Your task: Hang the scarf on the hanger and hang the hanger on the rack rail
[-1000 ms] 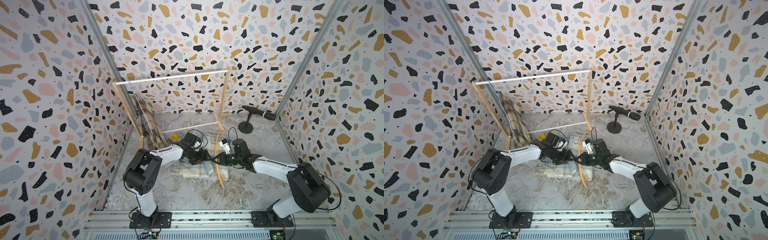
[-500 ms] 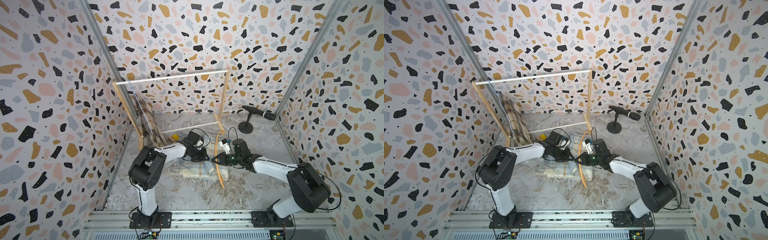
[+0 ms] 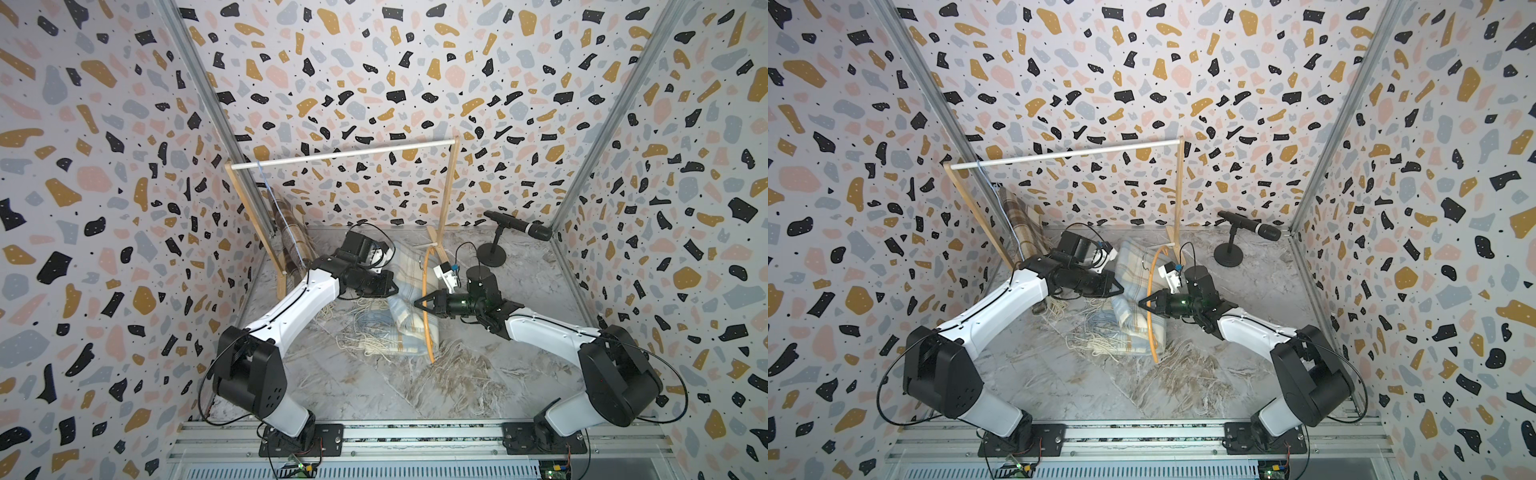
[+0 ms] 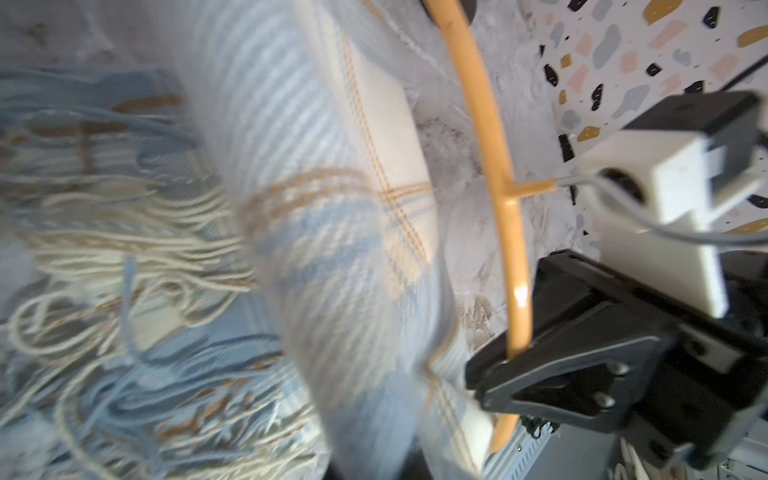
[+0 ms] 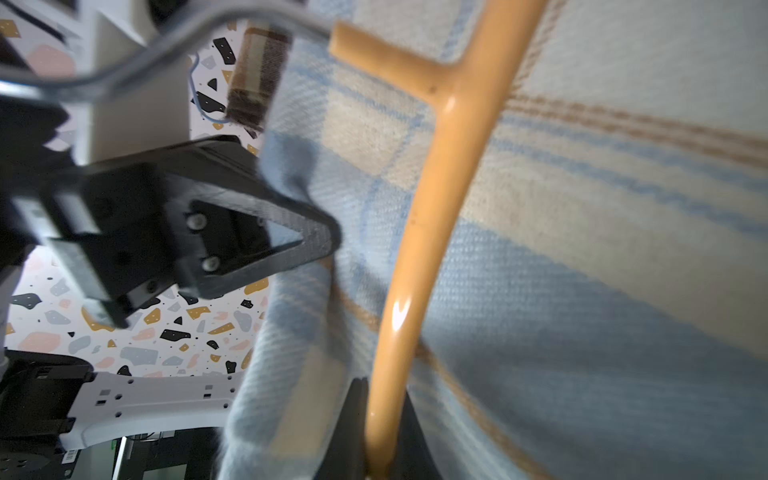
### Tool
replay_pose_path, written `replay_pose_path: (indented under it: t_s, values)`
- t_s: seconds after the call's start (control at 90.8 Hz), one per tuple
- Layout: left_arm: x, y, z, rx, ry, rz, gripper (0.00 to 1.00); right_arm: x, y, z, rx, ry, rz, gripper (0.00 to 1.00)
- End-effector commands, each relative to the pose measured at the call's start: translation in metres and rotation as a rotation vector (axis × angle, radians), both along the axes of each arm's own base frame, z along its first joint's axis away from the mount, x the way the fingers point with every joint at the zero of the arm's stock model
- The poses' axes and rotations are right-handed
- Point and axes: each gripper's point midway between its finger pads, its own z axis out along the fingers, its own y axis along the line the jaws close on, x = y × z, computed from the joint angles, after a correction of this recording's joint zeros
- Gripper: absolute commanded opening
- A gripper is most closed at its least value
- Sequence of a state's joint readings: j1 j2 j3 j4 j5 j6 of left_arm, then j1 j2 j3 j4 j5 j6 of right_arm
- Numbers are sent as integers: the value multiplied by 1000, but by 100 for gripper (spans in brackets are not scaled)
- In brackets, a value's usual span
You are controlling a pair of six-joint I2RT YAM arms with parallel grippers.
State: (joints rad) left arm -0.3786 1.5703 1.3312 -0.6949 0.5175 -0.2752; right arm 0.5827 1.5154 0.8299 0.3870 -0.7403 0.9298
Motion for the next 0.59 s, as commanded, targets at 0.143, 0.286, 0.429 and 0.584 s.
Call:
replay_pose_path:
  t_s: [0.143,0.286,0.429,0.584]
  values:
    - [4,62,-32,139,90,21,4,20,8,-24,-5,4,-48,0]
    - [14,77,-55,170,117,60,4,18,9,-46,-34,26,-31,0]
    - [16,80,-84,210,174,56,4,15,7,-47,-55,19,-17,0]
    - [10,97,-115,318,227,73,4,11,7,-27,-20,5,-3,0]
